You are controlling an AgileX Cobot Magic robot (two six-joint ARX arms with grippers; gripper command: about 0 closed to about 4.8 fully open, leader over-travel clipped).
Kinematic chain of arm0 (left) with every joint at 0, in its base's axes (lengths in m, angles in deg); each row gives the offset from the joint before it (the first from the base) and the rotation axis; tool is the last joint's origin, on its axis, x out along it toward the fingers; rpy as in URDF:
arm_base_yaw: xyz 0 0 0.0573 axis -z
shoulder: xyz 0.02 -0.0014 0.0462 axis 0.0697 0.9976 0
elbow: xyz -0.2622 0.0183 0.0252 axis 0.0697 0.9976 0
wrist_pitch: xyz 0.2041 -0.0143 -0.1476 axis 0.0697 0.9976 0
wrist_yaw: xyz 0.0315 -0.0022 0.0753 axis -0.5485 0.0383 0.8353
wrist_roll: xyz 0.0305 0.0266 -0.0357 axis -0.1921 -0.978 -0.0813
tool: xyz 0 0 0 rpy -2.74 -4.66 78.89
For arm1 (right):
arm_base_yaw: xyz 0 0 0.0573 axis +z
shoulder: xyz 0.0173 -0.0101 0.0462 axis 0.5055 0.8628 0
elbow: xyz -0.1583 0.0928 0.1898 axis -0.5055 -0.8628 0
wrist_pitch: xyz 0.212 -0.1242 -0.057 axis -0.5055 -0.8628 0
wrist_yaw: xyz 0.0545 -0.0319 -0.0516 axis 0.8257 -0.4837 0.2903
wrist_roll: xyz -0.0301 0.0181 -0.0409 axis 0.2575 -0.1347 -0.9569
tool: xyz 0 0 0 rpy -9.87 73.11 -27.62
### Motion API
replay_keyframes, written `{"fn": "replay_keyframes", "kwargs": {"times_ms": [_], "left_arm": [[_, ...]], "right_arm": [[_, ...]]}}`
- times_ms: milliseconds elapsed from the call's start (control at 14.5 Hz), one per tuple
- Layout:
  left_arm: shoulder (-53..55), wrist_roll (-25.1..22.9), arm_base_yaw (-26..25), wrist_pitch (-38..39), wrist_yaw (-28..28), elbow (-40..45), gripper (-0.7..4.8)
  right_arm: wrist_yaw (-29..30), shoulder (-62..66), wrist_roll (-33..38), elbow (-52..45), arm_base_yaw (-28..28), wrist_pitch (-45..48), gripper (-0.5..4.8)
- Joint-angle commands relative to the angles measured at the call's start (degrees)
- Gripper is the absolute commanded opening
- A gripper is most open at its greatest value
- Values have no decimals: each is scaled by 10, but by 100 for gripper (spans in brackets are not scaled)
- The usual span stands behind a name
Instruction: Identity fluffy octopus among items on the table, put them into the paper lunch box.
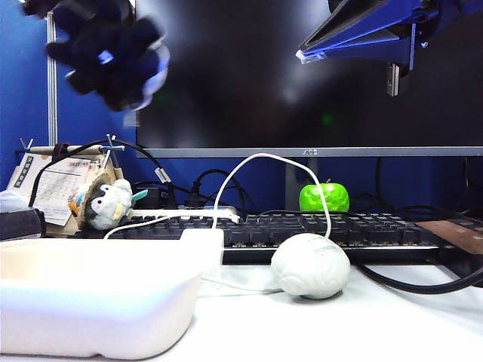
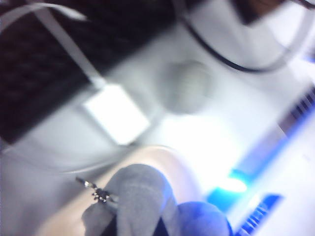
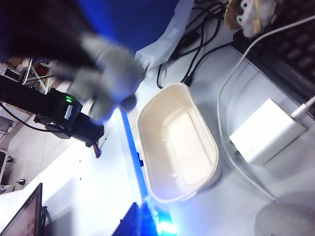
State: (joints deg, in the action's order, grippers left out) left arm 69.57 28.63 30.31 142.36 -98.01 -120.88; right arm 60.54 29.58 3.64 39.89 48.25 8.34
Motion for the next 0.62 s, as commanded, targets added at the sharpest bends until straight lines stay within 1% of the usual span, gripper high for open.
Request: {"fn": "replay_keyframes", "kwargs": {"times_ms": [69, 137, 206, 275, 344, 481, 619], "left_arm": [[-1, 26, 64, 17, 20, -1, 17], [-1, 26, 75, 24, 38, -1, 17], [0, 28, 94, 46, 86, 2, 17], [0, 37, 98, 63, 127, 12, 16], [0, 39, 98, 72, 146, 19, 16], [0, 39, 97, 73, 152, 42, 16], [0, 39, 97, 56, 148, 61, 16]], "right_arm": [[7, -3, -2, 3, 1, 0, -6], [7, -3, -2, 3, 1, 0, -6], [7, -3, -2, 3, 1, 0, -6], [7, -3, -2, 3, 1, -4, -6], [7, -3, -3, 3, 1, -11, -6], [7, -3, -4, 3, 1, -13, -6], [7, -3, -4, 3, 1, -12, -6]]}}
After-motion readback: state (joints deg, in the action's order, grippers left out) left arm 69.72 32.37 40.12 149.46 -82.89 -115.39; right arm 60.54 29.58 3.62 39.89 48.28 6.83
